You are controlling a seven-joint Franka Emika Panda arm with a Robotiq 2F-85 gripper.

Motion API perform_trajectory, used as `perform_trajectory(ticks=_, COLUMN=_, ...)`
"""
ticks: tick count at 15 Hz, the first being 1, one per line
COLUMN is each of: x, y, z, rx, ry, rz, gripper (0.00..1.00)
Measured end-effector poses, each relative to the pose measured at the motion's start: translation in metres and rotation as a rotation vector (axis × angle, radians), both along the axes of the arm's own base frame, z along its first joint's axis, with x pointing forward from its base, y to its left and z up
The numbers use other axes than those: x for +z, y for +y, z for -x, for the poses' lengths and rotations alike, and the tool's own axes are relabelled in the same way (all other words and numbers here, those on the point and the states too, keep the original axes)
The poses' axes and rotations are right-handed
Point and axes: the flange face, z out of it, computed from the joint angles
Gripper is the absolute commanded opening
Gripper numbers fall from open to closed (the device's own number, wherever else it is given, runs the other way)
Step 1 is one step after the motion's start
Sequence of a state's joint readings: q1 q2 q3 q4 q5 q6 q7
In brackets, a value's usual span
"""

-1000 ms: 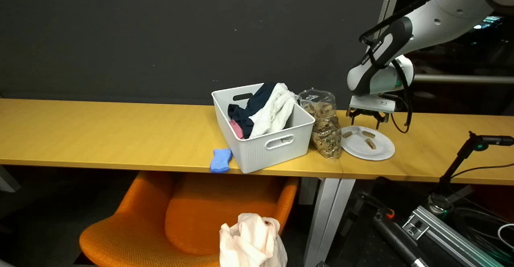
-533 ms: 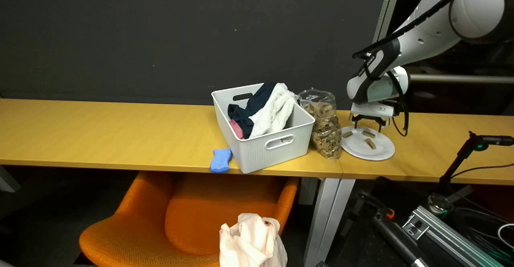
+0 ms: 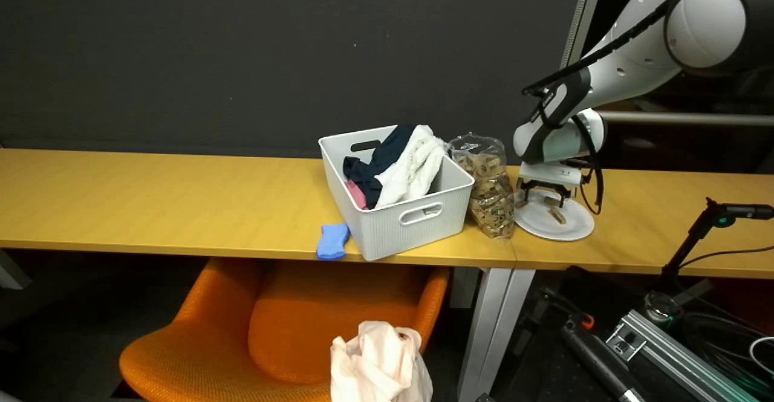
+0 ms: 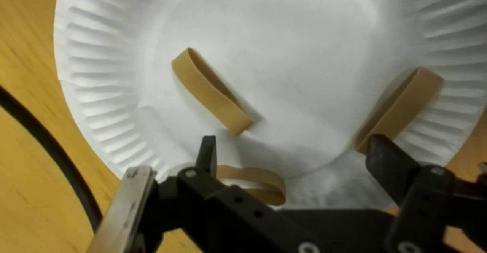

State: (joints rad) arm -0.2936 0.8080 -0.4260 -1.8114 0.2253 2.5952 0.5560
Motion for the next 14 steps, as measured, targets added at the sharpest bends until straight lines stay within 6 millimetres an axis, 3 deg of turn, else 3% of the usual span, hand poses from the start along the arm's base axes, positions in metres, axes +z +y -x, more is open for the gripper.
perform_trajectory(ticks=6, x=0.0, y=0.011, z=-0.012, rx=-0.014, ry=-0.049, rz=-0.016, gripper=1.0)
perform_trajectory(ticks=7, x=0.0, y=0.013, z=-0.014, rx=-0.013, ry=-0.055, rz=-0.019, gripper=0.96)
perform_trajectory(ticks=8, x=-0.001, y=0.015, z=-0.016, rx=-0.013, ry=-0.059, rz=-0.021, gripper=0.74)
perform_trajectory(ticks=10, x=-0.001, y=0.017, z=-0.017, rx=-0.01, ry=-0.062, rz=-0.023, gripper=0.69)
perform_trajectory(ticks=14, x=-0.001, y=0.014, z=-0.016, rx=-0.016, ry=-0.067, rz=-0.02, gripper=0.37)
